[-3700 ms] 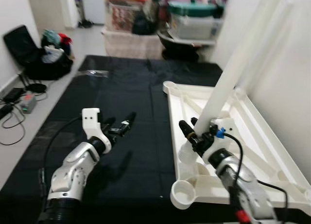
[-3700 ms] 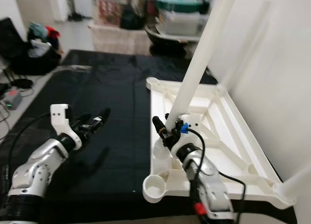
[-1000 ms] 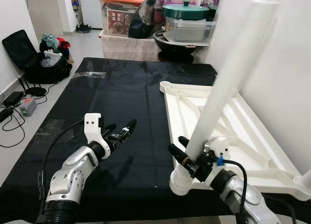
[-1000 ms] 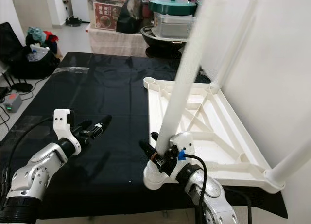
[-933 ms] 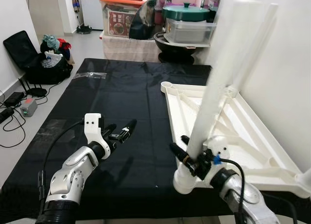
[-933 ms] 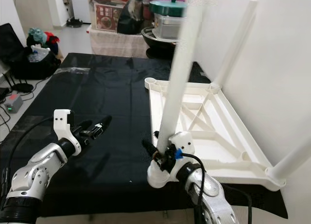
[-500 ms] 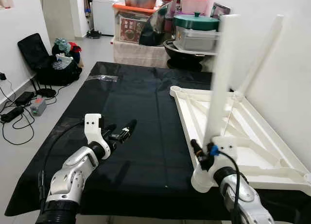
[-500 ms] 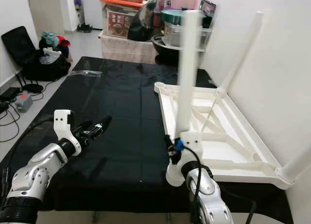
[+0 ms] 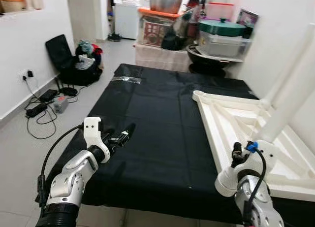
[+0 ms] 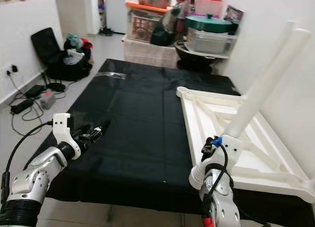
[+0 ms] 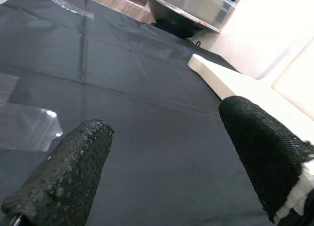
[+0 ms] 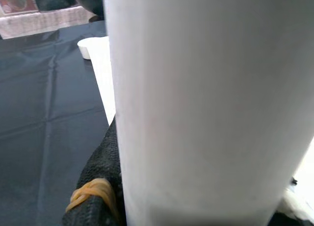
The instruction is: Building children table
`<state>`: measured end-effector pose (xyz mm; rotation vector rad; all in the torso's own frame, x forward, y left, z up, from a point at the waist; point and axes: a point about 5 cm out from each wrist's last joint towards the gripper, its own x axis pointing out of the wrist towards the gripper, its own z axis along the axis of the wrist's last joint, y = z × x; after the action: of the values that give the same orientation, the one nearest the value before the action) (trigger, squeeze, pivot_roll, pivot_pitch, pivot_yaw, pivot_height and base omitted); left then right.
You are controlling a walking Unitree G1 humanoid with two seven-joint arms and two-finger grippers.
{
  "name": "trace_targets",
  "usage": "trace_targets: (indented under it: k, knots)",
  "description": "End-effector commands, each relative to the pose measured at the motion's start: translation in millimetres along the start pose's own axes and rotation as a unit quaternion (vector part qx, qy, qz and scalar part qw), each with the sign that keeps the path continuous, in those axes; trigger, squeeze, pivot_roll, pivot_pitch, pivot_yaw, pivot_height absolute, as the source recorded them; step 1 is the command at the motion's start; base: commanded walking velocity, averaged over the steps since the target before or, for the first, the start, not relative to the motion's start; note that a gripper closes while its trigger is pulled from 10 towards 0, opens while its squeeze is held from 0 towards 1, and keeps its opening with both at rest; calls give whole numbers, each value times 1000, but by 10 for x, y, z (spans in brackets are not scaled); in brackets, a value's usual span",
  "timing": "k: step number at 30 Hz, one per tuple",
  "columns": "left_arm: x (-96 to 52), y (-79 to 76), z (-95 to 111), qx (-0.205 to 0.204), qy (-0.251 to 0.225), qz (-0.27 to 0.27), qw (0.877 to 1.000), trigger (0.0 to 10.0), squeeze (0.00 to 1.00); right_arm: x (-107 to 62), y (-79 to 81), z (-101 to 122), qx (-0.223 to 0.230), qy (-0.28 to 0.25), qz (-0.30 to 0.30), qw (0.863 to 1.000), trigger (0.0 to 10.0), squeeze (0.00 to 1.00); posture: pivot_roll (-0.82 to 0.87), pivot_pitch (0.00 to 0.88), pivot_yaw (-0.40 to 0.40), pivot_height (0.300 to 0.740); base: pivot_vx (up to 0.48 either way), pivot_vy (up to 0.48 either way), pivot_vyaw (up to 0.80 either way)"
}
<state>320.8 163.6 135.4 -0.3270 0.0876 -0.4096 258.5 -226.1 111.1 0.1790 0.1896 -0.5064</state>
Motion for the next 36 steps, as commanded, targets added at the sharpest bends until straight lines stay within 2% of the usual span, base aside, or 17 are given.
trace_targets:
  k: [1,6,8,11,12,19,25,36]
  knots:
    - [14,-7,-27,4,4,1,1000,10000,0,-17,-282,-348,-43,79,-67,994,0,0,36,0,-78,740,0,0,0]
    - [18,-4,-28,3,4,2,1000,10000,0,1,-208,-330,-40,75,-51,995,0,0,36,0,-80,740,0,0,0]
    - [18,-4,-30,3,4,2,1000,10000,0,11,-188,-316,-38,72,-48,996,510,0,37,0,-81,740,0,0,0]
    - [17,-4,-31,3,4,2,1000,10000,0,13,-182,-311,-37,71,-47,996,510,0,37,0,-81,740,0,0,0]
    - [18,-6,-33,1,4,2,1000,10000,0,22,-171,-296,-35,67,-42,996,0,0,35,0,-82,740,0,0,0]
    - [20,-12,-37,-3,5,-1,1000,10000,0,40,-131,-253,-34,57,-24,998,0,0,33,0,-81,740,0,0,0]
    - [16,-11,-37,-7,4,-1,1000,10000,0,45,-59,-215,-51,39,7,998,0,0,35,0,-86,740,0,430,-727]
    - [13,-2,-33,-5,5,-1,1000,10000,0,40,-34,-261,-61,44,18,997,0,0,33,0,-79,740,0,274,-413]
